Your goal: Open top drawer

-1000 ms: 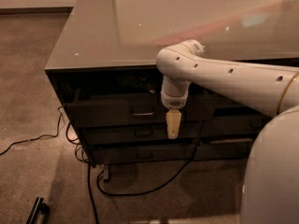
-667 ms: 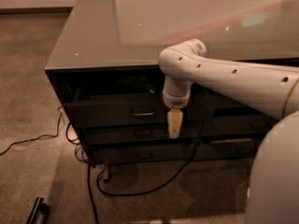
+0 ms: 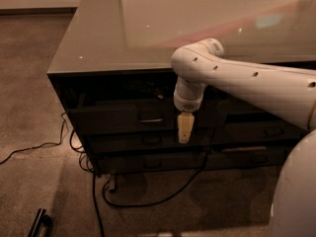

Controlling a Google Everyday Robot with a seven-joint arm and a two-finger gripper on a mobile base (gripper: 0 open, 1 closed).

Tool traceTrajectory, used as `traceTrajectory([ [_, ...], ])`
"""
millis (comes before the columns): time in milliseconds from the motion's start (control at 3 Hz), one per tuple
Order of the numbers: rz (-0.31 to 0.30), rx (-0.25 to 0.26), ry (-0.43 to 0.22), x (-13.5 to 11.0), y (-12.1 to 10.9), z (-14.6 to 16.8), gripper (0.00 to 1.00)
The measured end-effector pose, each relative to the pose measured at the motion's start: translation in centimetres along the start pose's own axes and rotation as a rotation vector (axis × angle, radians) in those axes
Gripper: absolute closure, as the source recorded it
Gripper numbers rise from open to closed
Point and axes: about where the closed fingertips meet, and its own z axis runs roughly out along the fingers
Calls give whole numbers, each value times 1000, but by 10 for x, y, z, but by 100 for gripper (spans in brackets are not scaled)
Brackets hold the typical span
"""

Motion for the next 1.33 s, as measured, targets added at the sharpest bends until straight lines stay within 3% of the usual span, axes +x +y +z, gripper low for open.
traceTrajectory([
  [1000,-57,-74,-151,-19,-11,44,0],
  [1333,-93,-113,-143,-23,-8,64,19],
])
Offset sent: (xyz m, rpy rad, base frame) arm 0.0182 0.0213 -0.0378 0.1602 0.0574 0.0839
